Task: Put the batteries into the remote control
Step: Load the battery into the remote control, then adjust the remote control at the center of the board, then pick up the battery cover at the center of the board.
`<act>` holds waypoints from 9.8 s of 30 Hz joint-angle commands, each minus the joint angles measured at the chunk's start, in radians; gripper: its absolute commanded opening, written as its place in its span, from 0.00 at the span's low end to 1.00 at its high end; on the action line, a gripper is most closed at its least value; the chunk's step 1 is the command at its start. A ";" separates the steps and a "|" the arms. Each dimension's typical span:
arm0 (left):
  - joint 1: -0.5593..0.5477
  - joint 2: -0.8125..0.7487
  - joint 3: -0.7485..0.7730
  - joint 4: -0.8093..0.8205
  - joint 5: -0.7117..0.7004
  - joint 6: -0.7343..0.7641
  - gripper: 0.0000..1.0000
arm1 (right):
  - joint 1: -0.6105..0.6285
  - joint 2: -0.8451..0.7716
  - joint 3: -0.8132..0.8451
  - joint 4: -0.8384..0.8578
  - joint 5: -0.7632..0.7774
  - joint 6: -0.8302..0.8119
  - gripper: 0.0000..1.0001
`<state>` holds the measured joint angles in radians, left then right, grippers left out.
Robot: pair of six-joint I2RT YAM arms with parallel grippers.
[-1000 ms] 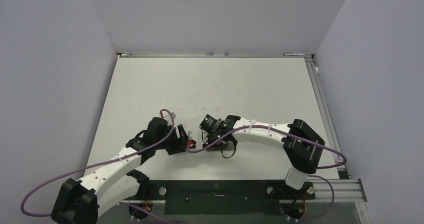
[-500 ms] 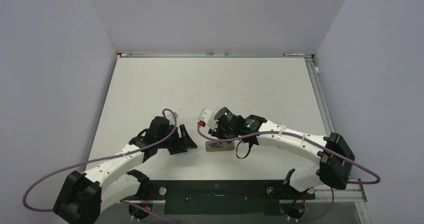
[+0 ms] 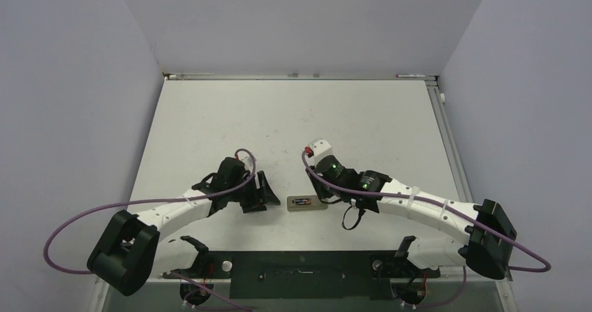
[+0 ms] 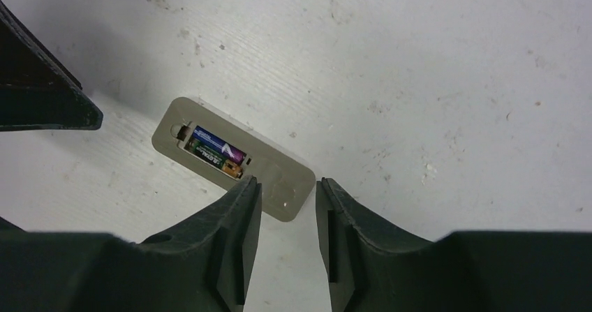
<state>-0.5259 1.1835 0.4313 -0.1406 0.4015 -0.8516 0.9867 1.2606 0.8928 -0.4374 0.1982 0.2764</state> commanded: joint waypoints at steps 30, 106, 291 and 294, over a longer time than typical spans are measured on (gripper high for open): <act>-0.114 0.298 0.151 0.236 -0.008 -0.036 0.41 | -0.022 0.035 -0.136 0.153 -0.051 0.399 0.29; -0.143 0.348 0.125 0.291 0.012 -0.055 0.23 | 0.116 0.332 -0.001 0.043 0.019 0.405 0.09; -0.191 -0.235 0.273 -0.287 -0.163 0.207 0.68 | -0.771 -0.012 -0.228 -0.202 0.047 0.481 0.62; -0.191 -0.231 0.273 -0.285 -0.158 0.207 0.68 | -0.788 0.004 -0.236 -0.181 0.029 0.474 0.61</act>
<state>-0.7242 0.9695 0.6800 -0.4347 0.2214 -0.6659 0.2234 1.2480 0.6682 -0.6785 0.2649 0.7803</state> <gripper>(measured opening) 0.679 0.615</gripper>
